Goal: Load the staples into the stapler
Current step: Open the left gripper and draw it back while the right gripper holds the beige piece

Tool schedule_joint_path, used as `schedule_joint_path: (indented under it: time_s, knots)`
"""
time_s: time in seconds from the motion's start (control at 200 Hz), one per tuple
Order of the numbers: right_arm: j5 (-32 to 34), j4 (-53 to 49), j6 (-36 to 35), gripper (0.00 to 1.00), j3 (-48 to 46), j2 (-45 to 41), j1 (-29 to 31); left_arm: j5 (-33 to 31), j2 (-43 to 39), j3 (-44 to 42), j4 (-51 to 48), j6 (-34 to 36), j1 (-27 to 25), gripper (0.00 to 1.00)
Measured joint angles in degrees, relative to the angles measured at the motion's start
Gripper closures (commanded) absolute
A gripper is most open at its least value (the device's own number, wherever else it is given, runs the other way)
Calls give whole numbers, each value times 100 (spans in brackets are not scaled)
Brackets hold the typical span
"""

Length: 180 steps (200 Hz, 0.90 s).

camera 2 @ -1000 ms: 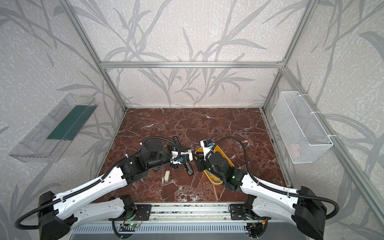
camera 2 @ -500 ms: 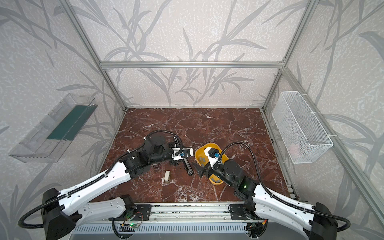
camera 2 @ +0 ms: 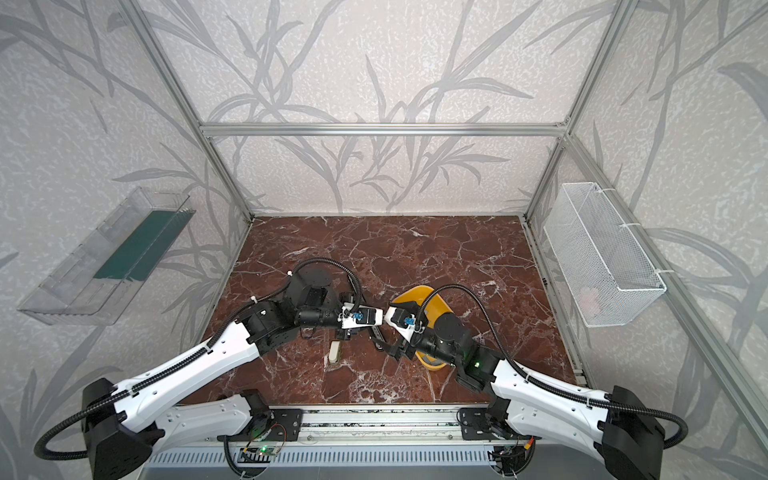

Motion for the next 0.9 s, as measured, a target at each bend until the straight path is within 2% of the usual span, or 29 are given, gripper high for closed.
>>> schedule_joint_path:
  time_s: [0.065, 0.21, 0.415, 0.605, 0.74, 0.78, 0.85, 0.9]
  knots:
    - [-22, 15, -61, 14, 63, 94, 0, 90, 0, 7, -76, 74, 0, 100]
    - [-111, 153, -129, 28, 68, 205, 0, 203, 0, 7, -142, 199, 0, 100]
    - [-155, 271, -153, 38, 68, 428, 0, 295, 0, 7, -166, 269, 0, 100]
    - [-197, 348, -142, 65, 68, 573, 0, 330, 0, 7, -168, 284, 0, 100]
    - [-258, 479, -164, 78, 44, 586, 4, 382, -17, 7, -166, 225, 0, 100]
    - [-258, 498, -160, 81, 35, 584, 13, 391, -26, 4, -170, 223, 0, 92]
    - [-254, 511, -98, 89, 35, 560, 13, 385, -55, -15, -118, 195, 0, 68]
    - [-254, 472, 46, 93, 35, 498, 13, 315, -101, -83, 31, 170, 0, 60]
